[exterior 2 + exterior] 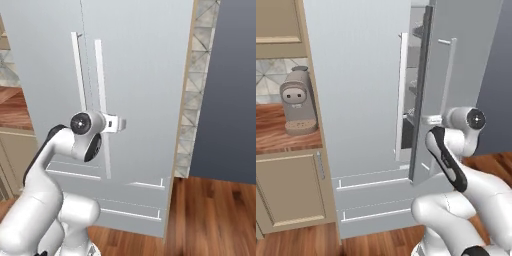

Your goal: Take the cupcake and cake from the fridge and place them on the empty tray on the dining counter.

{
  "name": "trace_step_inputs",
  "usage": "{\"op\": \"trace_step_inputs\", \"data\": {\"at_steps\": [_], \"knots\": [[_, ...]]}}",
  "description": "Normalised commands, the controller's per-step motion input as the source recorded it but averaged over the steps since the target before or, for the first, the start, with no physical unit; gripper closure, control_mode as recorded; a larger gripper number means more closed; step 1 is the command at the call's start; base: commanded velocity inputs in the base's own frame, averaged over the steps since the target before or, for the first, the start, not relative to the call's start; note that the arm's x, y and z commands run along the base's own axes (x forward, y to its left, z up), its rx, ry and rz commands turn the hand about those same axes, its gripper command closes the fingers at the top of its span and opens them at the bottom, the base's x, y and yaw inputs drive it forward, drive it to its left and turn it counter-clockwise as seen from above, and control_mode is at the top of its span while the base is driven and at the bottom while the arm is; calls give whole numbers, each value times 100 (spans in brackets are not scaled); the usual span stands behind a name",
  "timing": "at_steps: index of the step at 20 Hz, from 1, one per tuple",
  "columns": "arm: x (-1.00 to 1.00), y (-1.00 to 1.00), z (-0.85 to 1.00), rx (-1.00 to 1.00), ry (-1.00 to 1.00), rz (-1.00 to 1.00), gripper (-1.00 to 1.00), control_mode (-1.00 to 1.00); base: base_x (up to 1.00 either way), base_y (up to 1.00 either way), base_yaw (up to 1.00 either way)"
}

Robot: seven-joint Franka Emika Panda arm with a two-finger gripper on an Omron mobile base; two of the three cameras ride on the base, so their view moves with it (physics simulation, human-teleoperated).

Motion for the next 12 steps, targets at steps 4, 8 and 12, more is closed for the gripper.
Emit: {"op": "trace_step_inputs", "data": {"at_steps": [4,8,12], "knots": [[-93,-38,0,0,39,0,100,-100,0,0,0],[-100,-49,0,0,31,0,100,-100,0,0,0],[-100,-68,0,0,16,0,100,-100,0,0,0]]}}
